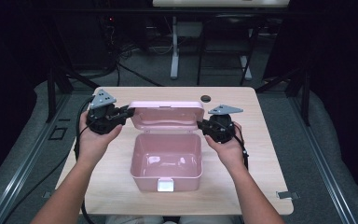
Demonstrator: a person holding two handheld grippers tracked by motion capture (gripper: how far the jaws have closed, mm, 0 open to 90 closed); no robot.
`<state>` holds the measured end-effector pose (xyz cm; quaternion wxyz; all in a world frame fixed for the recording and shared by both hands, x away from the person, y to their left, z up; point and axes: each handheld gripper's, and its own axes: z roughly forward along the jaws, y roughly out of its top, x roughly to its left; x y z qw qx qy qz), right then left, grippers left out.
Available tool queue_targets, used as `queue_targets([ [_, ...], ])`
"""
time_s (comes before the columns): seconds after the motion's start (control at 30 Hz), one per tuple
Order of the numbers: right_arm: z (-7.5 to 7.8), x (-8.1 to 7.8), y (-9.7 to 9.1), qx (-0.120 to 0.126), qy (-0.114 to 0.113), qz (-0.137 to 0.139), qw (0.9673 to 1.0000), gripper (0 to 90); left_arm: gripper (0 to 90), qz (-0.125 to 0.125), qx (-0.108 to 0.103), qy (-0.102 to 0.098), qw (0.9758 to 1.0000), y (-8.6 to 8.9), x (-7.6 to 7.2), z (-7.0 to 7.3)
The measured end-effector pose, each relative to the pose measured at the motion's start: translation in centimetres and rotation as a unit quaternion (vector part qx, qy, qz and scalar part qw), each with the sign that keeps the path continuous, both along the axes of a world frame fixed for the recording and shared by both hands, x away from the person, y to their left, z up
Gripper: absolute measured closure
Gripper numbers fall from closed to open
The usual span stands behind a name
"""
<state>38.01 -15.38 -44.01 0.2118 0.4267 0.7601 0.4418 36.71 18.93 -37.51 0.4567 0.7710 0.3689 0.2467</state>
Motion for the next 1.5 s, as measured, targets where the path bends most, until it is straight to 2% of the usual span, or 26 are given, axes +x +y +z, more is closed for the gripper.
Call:
queue_targets([
  [0.27, 0.2, -0.9, 0.1, -0.007, 0.003, 0.001, 1.0, 81.1, 79.7, -0.006, 0.004, 0.001, 1.0, 0.0, -0.4, 0.1],
  [0.4, 0.1, -1.3, -0.1, -0.002, 0.002, 0.0, 1.0, 81.1, 79.9, -0.008, 0.007, 0.002, 0.9999, 0.0, -0.6, 0.2],
  [0.67, 0.0, -1.6, -0.1, 0.002, -0.003, -0.007, 1.0, 81.8, 79.9, -0.01, -0.012, 0.006, 0.9999, 0.0, 0.3, 0.0],
  [0.97, -0.1, -1.4, -0.1, 0.005, -0.005, -0.014, 0.9999, 82.7, 68.7, -0.009, -0.019, 0.003, 0.9998, 0.0, 0.4, -0.5],
  [1.5, -0.3, -1.0, -0.1, 0.013, -0.005, -0.017, 0.9997, 83.2, 71.0, -0.003, -0.018, 0.03, 0.9994, 0.2, 1.2, -2.9],
])
